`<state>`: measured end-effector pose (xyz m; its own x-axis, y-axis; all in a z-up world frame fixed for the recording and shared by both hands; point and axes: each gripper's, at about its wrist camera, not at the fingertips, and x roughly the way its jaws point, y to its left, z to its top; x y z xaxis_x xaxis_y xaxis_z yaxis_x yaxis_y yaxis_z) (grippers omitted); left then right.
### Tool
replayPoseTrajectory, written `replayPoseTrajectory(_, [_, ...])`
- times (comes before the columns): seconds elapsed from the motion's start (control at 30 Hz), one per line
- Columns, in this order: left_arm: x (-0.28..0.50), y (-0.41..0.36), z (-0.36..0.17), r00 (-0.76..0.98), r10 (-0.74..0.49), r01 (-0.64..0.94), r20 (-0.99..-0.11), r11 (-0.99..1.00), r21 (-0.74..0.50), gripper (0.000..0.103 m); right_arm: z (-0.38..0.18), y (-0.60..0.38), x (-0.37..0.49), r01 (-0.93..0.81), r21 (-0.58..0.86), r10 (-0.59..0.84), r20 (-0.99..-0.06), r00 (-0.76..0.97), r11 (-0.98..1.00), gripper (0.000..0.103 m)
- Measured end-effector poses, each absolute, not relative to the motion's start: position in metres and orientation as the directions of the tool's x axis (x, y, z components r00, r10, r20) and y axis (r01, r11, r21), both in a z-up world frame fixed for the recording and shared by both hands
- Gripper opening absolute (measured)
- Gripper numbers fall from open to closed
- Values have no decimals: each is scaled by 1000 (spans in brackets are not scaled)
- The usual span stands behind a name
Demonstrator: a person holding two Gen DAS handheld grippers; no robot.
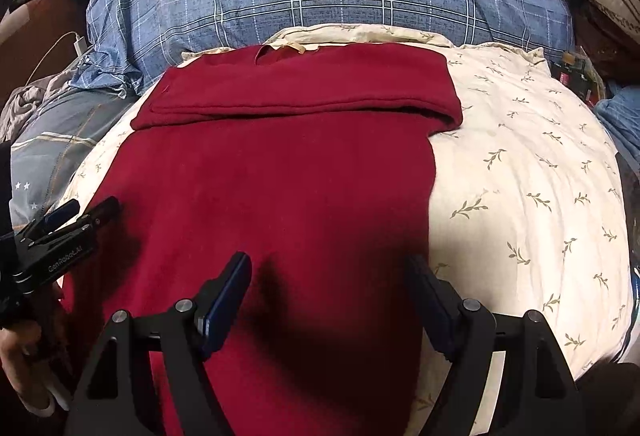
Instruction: Fold small clothes
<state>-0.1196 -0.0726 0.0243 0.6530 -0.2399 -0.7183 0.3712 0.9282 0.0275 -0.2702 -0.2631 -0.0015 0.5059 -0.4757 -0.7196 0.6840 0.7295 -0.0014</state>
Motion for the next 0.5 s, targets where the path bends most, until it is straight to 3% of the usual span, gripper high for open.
replayPoseTrajectory(0.5, [-129,-60,29,650,-230,351,-724,936,17,84,-4,-261,-272,689,2,-469,-731,496,725,80])
